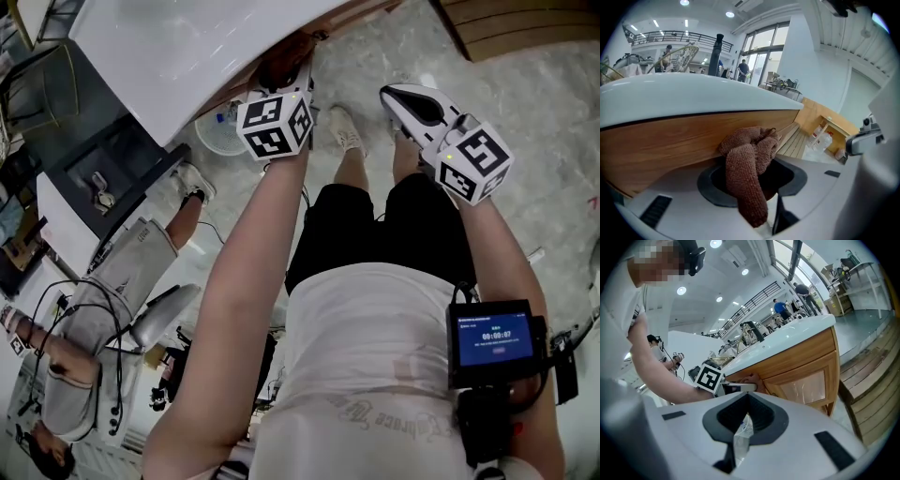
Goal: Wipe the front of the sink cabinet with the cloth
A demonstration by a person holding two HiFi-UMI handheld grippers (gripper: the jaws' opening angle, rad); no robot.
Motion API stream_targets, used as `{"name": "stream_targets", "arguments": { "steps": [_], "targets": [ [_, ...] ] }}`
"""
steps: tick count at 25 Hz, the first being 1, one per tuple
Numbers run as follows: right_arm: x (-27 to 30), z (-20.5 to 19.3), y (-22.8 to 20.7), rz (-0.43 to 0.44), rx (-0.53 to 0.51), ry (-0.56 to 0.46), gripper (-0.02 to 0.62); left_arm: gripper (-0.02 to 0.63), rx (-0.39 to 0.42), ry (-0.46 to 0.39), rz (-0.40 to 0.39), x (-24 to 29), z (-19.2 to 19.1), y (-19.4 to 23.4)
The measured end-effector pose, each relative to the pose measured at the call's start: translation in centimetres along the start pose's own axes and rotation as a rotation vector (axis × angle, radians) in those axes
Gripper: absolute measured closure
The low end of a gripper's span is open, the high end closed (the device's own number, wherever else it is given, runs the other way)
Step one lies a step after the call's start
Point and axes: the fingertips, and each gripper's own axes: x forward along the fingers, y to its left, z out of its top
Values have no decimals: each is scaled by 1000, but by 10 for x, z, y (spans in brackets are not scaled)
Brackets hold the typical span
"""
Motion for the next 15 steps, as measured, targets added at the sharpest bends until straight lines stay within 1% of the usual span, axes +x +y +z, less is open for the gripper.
{"name": "stream_targets", "arguments": {
  "steps": [3,6,8,13,15],
  "targets": [
    [-1,-6,-8,7,8,9,583,428,-12,-20,-9,11,5,-12],
    [-2,-13,-22,27,22,20,583,428,-27,-40,6,25,6,-22],
    [-2,-18,-26,49,23,26,583,428,-56,-59,20,26,4,-26],
    [3,-24,-25,105,1,45,583,427,-139,-117,83,19,1,-19],
    [1,-25,-27,116,-6,48,583,428,-151,-131,111,23,3,-14]
  ]
}}
